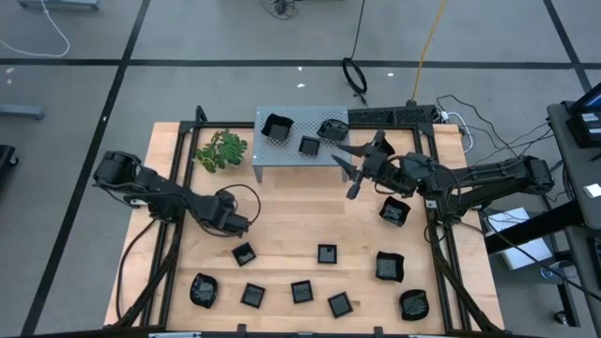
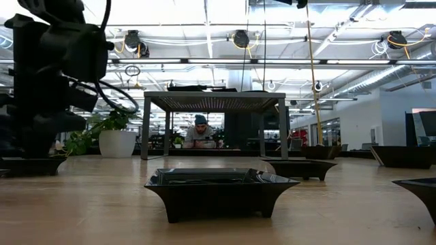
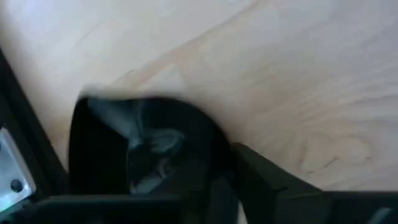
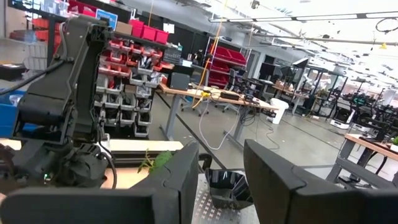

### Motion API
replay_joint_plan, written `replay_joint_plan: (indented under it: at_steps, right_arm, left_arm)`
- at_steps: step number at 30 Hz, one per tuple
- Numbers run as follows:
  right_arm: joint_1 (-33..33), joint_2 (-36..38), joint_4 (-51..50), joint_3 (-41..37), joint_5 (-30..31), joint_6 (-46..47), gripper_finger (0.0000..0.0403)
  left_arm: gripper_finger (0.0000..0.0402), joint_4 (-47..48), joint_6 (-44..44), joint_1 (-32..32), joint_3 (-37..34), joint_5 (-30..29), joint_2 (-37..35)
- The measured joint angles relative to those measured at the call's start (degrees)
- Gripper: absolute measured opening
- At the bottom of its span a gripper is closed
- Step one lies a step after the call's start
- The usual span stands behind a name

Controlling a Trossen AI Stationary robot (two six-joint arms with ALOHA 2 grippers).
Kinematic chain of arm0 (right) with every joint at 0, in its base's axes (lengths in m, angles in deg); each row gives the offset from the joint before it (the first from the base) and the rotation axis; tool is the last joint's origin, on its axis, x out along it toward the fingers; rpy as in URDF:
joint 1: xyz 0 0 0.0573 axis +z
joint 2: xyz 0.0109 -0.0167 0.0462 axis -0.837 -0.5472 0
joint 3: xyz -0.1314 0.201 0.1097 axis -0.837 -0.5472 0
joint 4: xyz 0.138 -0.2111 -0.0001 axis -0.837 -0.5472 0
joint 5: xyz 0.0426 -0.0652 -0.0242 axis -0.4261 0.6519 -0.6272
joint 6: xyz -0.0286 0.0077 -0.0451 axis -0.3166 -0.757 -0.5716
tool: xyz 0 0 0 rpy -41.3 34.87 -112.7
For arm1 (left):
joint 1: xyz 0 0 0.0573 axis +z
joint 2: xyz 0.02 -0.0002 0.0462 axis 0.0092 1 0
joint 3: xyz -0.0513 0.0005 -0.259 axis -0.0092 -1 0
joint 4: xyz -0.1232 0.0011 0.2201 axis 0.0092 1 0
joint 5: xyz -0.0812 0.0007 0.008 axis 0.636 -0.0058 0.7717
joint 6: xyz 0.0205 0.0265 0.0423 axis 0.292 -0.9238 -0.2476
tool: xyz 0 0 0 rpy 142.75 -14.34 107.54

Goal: Pick & Place Mini shaped plates
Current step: Stack the black leaf-shaped plate on top of the black leaf-shaped plate on the shelf

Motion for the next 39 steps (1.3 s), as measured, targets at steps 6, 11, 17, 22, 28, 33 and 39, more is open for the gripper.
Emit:
replay_joint_plan:
  at_steps: [6, 11, 17, 22, 28, 33, 39]
  right_arm:
    - [0.0, 0.0, -0.1, 0.0, 0.0, 0.1, 0.0116]
    - [0.0, 0.0, -0.1, 0.0, 0.0, 0.1, 0.0116]
    - [0.0, 0.0, -0.1, 0.0, 0.0, -0.1, 0.0116]
    - [-0.4, 0.0, -0.4, 0.0, 0.0, -3.5, 0.0116]
    - [-0.5, 0.0, -3.8, 0.0, 0.0, -7.5, 0.0116]
    - [-0.5, 0.0, -10.0, 0.0, 0.0, -6.5, 0.0116]
    - [-0.3, 0.0, -19.6, 0.0, -0.4, -1.5, 0.0116]
  left_arm:
    - [0.0013, 0.0, -6.3, 0.1, 3.2, 0.2, 0.2]
    - [0.0006, -0.9, -17.5, -0.6, 9.7, 0.2, 0.1]
    - [0.0008, -6.1, -36.1, -1.2, 18.0, -5.6, 0.1]
    - [0.0008, -21.8, -57.5, -1.1, 19.6, -11.2, 0.1]
    - [0.0005, -37.3, -67.5, 1.4, 19.7, -10.1, 4.3]
    - [0.0006, -49.5, -65.4, 2.1, 19.9, -6.2, 10.4]
    - [0.0011, -49.6, -66.3, 0.8, 26.2, -5.7, 18.3]
